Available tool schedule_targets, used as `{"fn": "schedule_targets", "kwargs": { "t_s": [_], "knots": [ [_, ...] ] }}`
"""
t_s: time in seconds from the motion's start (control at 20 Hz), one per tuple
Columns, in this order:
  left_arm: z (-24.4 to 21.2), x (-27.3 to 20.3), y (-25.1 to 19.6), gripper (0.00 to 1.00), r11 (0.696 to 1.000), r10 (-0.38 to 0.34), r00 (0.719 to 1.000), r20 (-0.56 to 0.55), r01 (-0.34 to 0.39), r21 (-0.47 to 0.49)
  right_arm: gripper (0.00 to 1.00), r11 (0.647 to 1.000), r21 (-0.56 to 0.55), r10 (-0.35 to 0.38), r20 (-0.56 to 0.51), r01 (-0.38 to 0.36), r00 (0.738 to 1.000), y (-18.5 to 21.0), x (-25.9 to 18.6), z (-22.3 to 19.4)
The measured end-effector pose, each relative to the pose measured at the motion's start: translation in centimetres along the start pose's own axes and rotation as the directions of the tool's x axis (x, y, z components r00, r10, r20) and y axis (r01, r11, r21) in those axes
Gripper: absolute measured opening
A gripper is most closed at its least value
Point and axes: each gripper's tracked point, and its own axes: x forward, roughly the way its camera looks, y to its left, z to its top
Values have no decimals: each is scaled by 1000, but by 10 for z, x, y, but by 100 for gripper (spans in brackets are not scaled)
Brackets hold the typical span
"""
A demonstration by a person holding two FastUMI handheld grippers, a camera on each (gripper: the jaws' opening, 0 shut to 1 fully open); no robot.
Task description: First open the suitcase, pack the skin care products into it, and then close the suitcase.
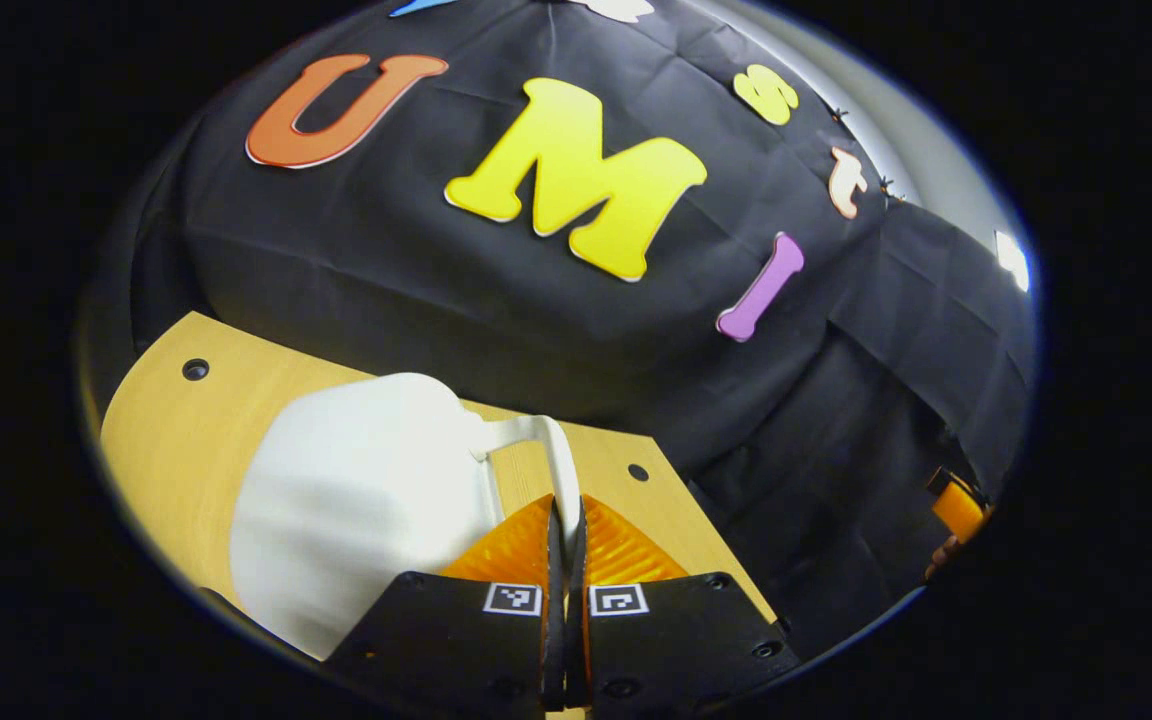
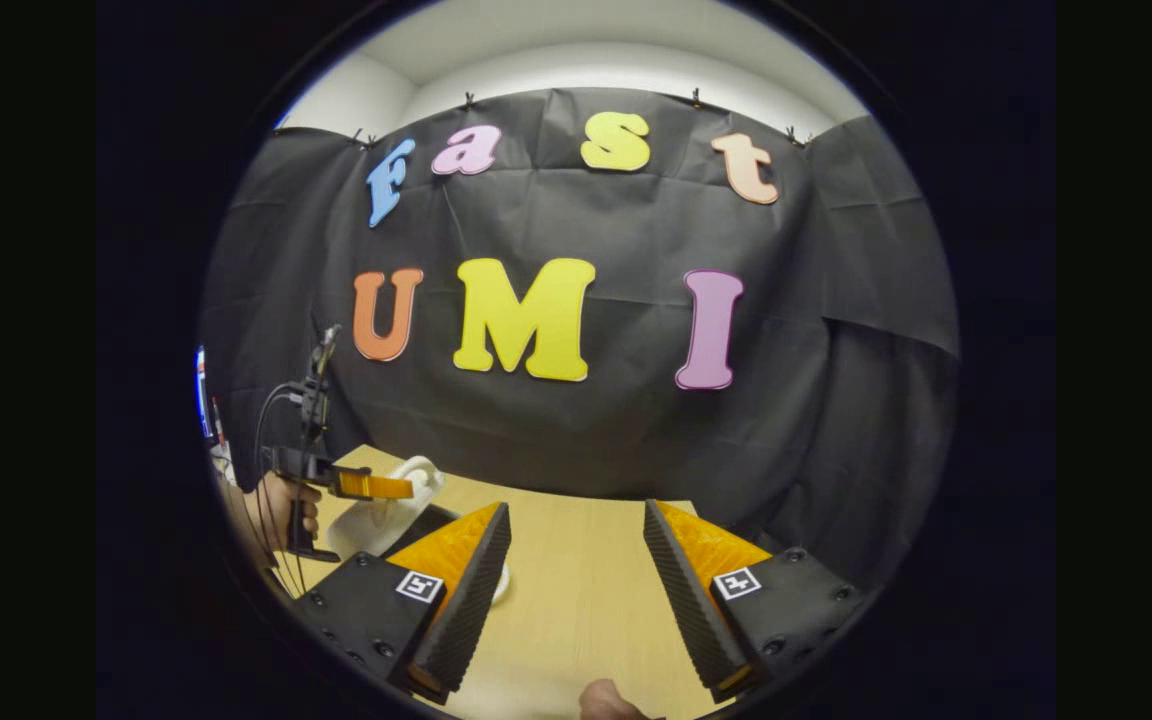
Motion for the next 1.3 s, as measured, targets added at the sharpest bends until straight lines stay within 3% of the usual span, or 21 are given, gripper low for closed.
{"fn": "schedule_targets", "kwargs": {
  "t_s": [0.2,0.6,0.8,1.0,1.1,1.15,1.25,1.3],
  "knots": [
    [-47,39,-11,4,998,34,992,-123,-28,50,79,999,44,8,6,-9,1000,-23,4,-2],
    [-105,83,-9,4,980,172,951,-255,-140,142,79,996,52,-67,-47,69,997,-93,14,-28],
    [-136,96,-2,4,954,258,910,-325,-186,236,79,993,73,-88,-56,92,994,-118,22,-37],
    [-140,102,-2,7,922,319,890,-325,-212,324,79,987,121,-97,-83,107,992,-122,33,-47],
    [-139,102,-5,15,920,331,883,-332,-226,319,79,987,124,-96,-89,107,991,-117,35,-49],
    [-136,100,-3,34,915,354,877,-324,-254,313,79,987,119,-96,-88,106,992,-114,36,-49],
    [-126,98,-20,47,939,308,900,-307,-236,250,79,988,114,-98,-84,108,992,-106,39,-47],
    [-116,94,-27,47,942,302,910,-283,-240,234,79,988,112,-97,-81,106,992,-100,39,-45]
  ]
}}
